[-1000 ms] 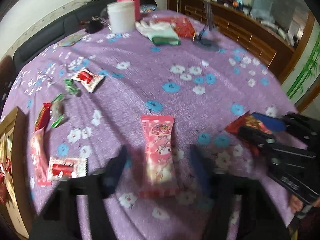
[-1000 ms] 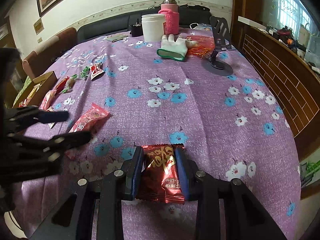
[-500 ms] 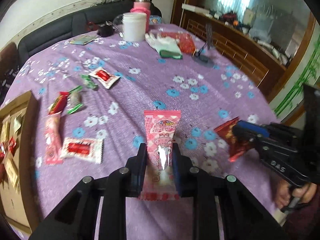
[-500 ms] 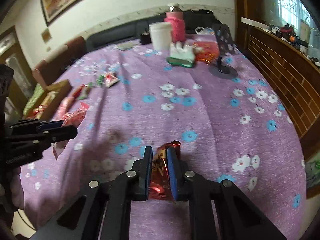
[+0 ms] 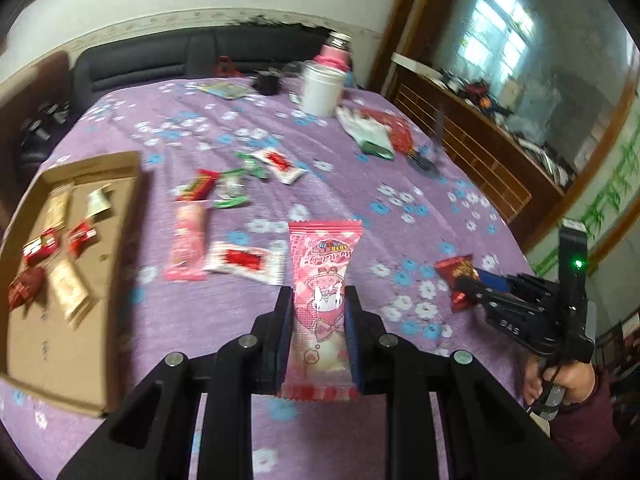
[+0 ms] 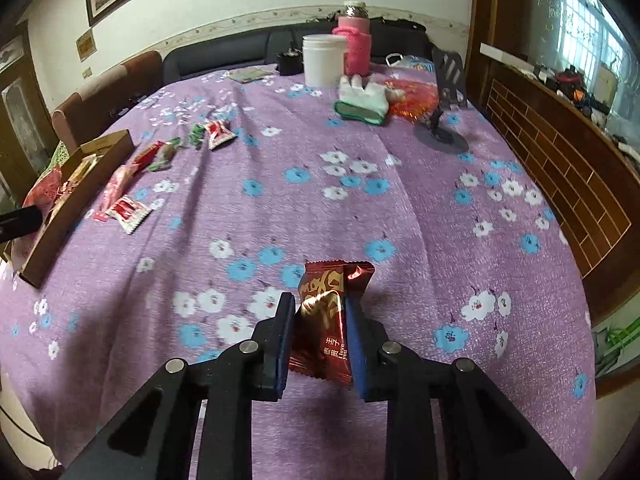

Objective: Organize snacks
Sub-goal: 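Carry the pink and red-gold packs over the tray and open both grippers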

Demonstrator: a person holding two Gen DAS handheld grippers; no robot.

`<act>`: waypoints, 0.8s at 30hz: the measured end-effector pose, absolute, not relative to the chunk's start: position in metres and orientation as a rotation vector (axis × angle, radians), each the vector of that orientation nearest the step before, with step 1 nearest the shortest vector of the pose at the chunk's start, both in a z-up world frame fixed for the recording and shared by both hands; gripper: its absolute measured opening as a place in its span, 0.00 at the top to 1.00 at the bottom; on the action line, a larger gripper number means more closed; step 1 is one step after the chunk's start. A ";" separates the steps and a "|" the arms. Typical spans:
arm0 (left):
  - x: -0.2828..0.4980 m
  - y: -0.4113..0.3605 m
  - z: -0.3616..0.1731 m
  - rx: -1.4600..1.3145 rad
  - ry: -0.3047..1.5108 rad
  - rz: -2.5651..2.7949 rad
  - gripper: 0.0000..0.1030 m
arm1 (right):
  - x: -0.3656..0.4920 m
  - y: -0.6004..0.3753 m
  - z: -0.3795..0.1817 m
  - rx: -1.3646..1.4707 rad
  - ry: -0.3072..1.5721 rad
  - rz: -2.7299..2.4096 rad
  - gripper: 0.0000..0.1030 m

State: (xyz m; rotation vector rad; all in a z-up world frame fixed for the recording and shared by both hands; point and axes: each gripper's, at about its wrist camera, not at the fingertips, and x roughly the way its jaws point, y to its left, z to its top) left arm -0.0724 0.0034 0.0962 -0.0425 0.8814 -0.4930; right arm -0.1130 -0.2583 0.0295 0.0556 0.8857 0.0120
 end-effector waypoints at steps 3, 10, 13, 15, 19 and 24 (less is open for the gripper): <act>-0.072 0.040 0.101 -0.094 0.866 -0.434 0.78 | -0.113 -0.245 0.040 0.059 0.868 0.046 0.75; -0.065 0.129 0.093 -0.154 0.835 -0.198 0.78 | -0.098 -0.181 0.065 0.046 0.841 0.204 0.75; -0.058 0.165 0.079 -0.207 0.863 -0.134 0.77 | -0.085 -0.138 0.071 0.012 0.839 0.289 0.75; -0.054 0.183 0.071 -0.229 0.877 -0.107 0.77 | -0.078 -0.111 0.074 0.000 0.842 0.344 0.74; -0.045 0.207 0.055 -0.262 0.915 -0.071 0.77 | -0.062 -0.059 0.077 -0.024 0.844 0.437 0.74; -0.046 0.228 0.051 -0.308 0.915 -0.063 0.77 | -0.044 0.001 0.082 -0.034 0.854 0.546 0.74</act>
